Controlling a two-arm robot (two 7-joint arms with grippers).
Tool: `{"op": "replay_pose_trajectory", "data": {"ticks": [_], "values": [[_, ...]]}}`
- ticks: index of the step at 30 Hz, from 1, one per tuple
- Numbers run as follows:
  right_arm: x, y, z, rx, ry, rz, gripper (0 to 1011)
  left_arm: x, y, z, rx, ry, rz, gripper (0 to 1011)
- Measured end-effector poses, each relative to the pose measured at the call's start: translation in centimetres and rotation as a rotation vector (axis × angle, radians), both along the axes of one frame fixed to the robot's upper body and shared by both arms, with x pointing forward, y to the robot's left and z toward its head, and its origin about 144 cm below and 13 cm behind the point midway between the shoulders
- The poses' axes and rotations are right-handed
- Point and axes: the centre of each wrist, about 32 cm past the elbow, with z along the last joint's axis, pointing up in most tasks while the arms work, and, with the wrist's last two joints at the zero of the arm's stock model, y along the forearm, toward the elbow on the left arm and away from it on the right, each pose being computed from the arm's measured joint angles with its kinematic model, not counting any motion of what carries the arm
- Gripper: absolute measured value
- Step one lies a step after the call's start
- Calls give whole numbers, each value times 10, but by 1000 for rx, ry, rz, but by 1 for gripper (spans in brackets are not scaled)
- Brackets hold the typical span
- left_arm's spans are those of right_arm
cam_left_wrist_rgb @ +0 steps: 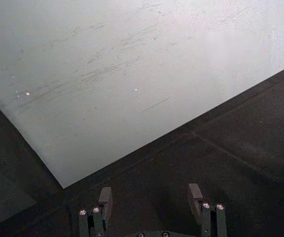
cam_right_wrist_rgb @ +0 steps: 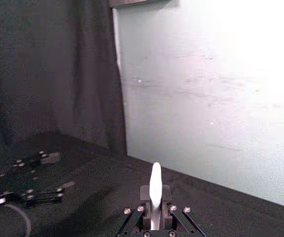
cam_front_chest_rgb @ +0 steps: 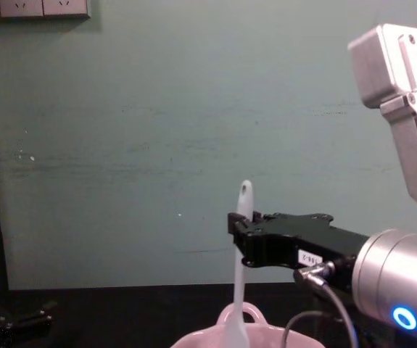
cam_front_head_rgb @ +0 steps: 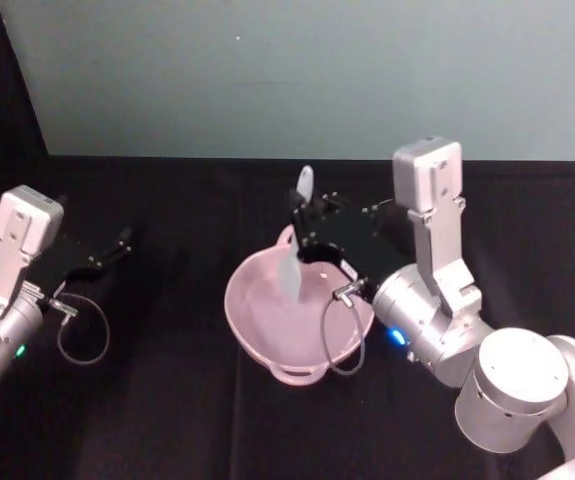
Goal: Use the one hand to pick up the spoon and stir the clear water in the bowl.
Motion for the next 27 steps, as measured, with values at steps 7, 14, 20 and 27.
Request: {"op": "replay_pose_trajectory", "data": {"ticks": [7, 14, 20, 27], "values": [[4, -13, 3, -17, -13, -44, 127, 0, 0, 0, 0, 0, 0, 1011], [-2, -25, 6, -37, 3, -45, 129, 0, 0, 0, 0, 0, 0, 1011], [-17, -35, 11, -24, 36, -4, 129, 0, 0, 0, 0, 0, 0, 1011], [-32, -37, 20, 12, 61, 54, 129, 0, 0, 0, 0, 0, 0, 1011]]}}
